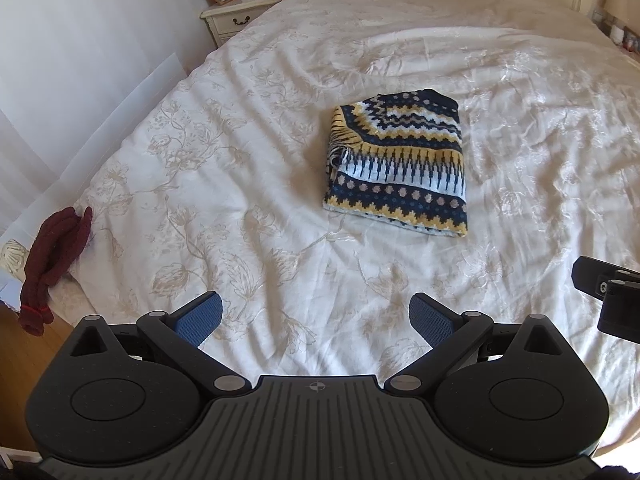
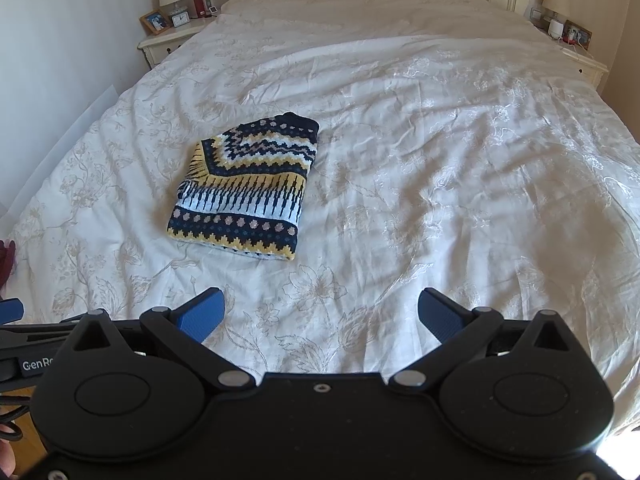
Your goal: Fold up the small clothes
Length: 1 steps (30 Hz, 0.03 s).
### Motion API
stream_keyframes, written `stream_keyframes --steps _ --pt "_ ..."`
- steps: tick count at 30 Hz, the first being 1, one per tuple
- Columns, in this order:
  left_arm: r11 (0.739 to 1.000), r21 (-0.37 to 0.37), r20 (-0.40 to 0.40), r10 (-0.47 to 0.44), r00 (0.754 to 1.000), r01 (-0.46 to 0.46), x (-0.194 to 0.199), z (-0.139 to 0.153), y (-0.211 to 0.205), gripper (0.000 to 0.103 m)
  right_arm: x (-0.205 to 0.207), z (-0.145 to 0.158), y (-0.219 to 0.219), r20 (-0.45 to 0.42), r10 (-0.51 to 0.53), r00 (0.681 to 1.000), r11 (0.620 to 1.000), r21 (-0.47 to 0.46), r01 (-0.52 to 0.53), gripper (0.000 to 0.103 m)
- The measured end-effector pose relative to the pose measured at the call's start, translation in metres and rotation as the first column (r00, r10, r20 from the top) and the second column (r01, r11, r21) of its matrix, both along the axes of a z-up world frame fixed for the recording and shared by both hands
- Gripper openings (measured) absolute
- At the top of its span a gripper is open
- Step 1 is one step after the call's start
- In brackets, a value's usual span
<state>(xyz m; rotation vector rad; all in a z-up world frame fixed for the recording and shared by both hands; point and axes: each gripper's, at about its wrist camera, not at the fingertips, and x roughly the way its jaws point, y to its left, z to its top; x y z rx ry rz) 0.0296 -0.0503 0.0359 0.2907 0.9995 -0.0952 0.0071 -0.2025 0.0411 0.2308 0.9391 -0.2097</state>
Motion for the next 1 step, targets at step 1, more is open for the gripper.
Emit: stream_keyframes --steps 1 --pt "1.0 -0.001 -0.003 -0.003 1.0 0.003 0.0003 -0.0002 -0.0001 0.101 0.0002 -0.0006 0.0001 -0.003 -0.001 1.0 1.0 -0.002 0.001 0.102"
